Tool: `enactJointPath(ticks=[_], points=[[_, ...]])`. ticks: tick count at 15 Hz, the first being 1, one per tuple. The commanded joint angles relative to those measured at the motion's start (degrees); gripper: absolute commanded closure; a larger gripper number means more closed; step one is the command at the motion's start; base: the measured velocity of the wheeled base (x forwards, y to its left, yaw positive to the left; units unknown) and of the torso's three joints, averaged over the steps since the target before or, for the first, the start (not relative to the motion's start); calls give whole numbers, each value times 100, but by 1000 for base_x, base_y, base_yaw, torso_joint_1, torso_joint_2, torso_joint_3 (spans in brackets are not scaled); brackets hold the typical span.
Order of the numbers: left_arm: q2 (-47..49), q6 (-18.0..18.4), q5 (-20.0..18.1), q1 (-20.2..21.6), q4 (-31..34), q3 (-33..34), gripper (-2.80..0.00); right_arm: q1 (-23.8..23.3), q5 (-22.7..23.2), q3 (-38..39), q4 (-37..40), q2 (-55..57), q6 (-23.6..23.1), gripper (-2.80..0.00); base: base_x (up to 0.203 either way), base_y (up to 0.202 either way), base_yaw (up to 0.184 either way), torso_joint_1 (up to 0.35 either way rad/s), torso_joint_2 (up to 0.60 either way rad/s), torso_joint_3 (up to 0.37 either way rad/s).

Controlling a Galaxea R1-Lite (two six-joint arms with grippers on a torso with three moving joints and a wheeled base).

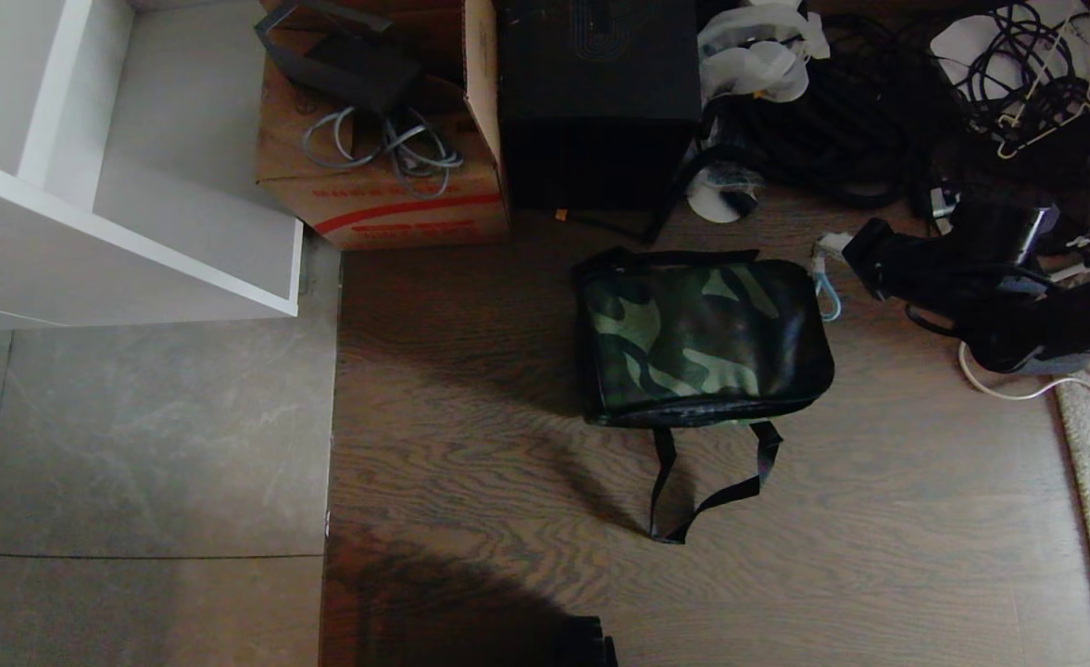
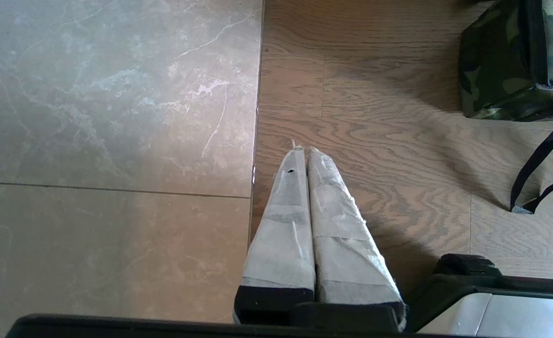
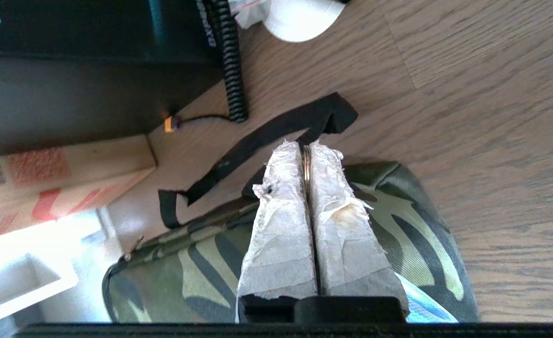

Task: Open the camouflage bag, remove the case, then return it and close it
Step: Open the top of the storage box

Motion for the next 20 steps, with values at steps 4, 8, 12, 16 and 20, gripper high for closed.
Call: enactJointPath(ticks=[4, 8, 12, 16, 20], points=[[2, -3, 3, 0, -3, 52, 0, 98, -207, -87, -11, 23, 34, 0, 0, 0, 0, 0, 0, 0], [2, -3, 3, -3, -3, 52, 0, 169, -382, -26, -28, 32, -9, 0, 0, 0, 0, 0, 0, 0], [2, -3, 3, 0, -3, 44, 0, 72, -394, 23, -3, 120, -212, -280, 0, 0, 0, 0, 0, 0], [2, -3, 3, 0, -3, 48, 0, -189, -370, 647, -14, -16, -727, -280, 0, 0, 0, 0, 0, 0], [2, -3, 3, -4, -3, 48, 0, -363, 333, 1698, 147, -583, -1099, -280, 0, 0, 0, 0, 0, 0]])
